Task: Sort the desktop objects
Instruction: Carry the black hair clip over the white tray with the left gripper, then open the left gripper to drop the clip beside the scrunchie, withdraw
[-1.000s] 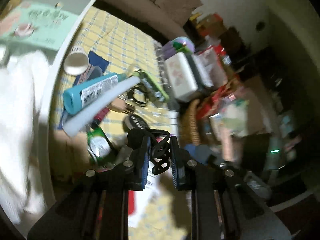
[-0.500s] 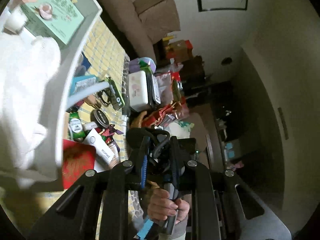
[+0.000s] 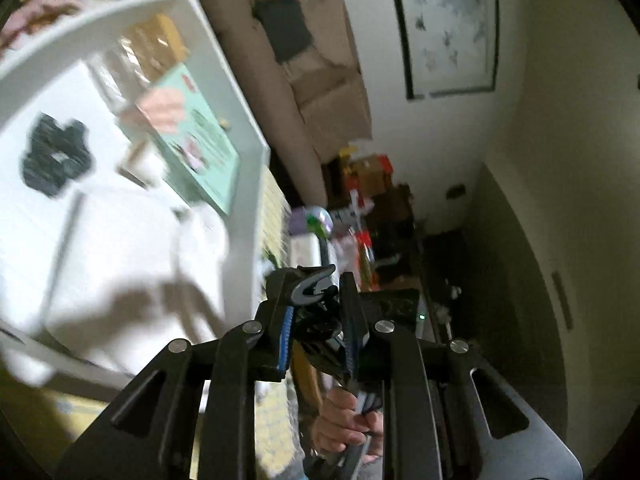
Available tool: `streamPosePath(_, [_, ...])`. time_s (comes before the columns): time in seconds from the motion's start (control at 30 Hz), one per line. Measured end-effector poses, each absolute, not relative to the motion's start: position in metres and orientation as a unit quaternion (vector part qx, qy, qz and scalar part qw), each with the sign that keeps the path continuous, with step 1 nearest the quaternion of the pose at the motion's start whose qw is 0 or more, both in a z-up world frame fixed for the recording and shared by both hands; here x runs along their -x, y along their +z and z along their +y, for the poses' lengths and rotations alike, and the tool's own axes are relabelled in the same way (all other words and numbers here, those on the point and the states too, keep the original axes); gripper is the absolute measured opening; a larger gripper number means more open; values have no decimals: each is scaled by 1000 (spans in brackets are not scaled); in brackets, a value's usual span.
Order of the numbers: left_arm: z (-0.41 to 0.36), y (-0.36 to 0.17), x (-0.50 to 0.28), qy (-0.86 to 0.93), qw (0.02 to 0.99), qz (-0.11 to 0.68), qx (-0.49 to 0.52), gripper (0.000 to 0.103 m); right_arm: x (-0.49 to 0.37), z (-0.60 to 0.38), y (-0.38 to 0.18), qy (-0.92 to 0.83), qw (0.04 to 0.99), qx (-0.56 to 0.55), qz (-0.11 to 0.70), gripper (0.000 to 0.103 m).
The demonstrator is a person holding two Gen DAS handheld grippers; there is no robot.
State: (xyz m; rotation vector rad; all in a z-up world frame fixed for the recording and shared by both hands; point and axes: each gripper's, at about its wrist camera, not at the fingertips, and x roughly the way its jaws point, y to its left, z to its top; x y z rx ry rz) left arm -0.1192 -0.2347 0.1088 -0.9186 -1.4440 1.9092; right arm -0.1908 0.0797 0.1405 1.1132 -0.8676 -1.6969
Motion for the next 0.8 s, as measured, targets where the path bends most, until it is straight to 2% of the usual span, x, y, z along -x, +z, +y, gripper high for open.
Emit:
streamPosePath(0.17, [-269, 72, 137, 695, 261, -588, 320, 18, 219, 36, 125, -688, 431, -484, -327, 10])
streamPosePath(0.27, [-281, 64, 147, 704, 251, -586, 314, 22, 236, 11, 120, -686, 430, -496, -315, 9])
streamPosePath(0.33, [-289, 62, 152, 710, 236, -584, 314, 35, 246, -5, 117, -687, 430, -505, -298, 9])
streamPosePath(0.4, [-295, 63, 155, 725, 216, -570, 321, 65, 257, -18, 114, -689, 426, -512, -286, 9])
streamPosePath(0.47, [-303, 66, 154, 748, 171, -549, 330, 81, 268, -29, 110, -691, 421, -518, -278, 9])
streamPosePath(0.6, [-309, 64, 151, 747, 166, -546, 340, 83, 283, -46, 101, -713, 395, -524, -248, 9])
streamPosePath(0.8, [-294, 76, 148, 772, 152, -497, 366, 88, 268, -50, 107, -728, 393, -522, -207, 9])
